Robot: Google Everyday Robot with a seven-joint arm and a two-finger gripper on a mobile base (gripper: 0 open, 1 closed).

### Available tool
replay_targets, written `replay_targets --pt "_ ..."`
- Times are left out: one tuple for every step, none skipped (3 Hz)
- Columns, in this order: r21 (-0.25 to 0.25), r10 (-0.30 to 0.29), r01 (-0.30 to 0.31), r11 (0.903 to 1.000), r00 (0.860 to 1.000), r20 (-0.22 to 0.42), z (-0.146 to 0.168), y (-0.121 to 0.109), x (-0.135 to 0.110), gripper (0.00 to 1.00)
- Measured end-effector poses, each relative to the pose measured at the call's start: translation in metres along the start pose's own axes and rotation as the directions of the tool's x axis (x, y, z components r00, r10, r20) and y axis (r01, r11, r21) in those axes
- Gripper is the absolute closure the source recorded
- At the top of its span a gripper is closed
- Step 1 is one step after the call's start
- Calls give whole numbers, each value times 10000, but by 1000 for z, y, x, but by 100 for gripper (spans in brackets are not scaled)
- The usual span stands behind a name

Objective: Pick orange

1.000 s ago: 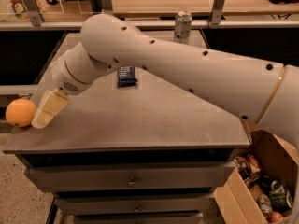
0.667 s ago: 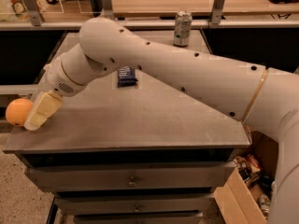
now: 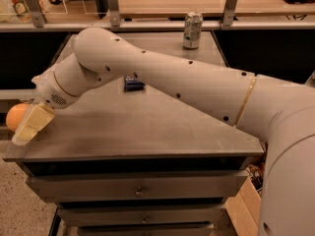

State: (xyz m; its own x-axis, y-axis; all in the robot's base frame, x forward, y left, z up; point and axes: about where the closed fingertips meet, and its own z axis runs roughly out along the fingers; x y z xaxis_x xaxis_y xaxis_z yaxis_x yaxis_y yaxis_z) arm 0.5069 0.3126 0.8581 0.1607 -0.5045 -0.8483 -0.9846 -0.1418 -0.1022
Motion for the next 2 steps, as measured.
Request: replay_targets --pt "-183 9 -7 9998 9999 107 9 6 -1 15" --pt "-248 35 -31 9997 9998 171 14 9 0 39"
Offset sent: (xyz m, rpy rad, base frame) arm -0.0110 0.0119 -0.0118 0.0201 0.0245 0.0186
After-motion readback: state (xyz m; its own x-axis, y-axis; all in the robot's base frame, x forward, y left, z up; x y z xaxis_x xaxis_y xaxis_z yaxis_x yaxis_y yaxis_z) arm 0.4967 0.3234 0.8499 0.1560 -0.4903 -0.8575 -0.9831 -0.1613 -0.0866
